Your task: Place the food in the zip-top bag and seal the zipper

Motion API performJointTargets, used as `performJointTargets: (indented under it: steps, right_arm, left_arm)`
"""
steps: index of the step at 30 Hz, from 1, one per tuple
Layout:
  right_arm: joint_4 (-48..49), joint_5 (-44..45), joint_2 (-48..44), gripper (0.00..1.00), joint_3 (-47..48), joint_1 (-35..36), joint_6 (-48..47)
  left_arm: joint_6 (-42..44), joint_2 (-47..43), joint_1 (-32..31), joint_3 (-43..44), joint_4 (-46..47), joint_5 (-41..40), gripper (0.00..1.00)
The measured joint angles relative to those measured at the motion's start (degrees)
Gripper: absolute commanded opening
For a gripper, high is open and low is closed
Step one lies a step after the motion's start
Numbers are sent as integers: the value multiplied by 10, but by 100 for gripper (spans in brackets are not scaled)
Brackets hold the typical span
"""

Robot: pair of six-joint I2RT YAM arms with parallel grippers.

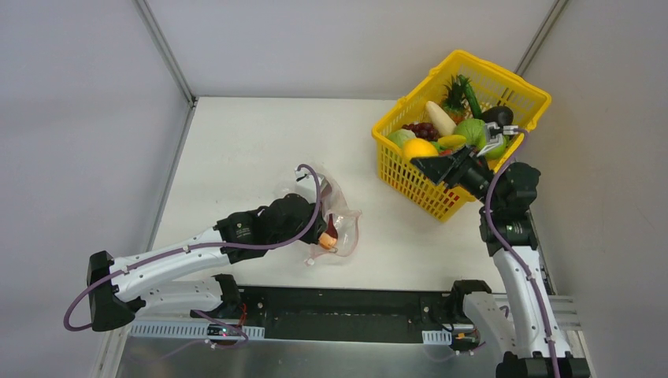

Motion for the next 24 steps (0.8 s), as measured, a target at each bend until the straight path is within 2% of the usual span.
performJointTargets:
  steps: [7, 14, 18, 24]
  right_arm:
    - [7, -88, -72, 37, -73, 66, 45]
    - [-17, -99, -84, 37, -129, 162, 36]
    - [-32, -70, -62, 37, -153, 241, 23]
    - [-38, 48, -5, 37, -161, 387, -2]
  left_arm:
    - [-4, 0, 0, 0, 17, 0, 0]
    - [-8, 0, 0, 0, 30, 0, 0]
    - [-10, 2, 0, 0, 31, 0, 0]
    - [-10, 5, 0, 0, 33, 0, 0]
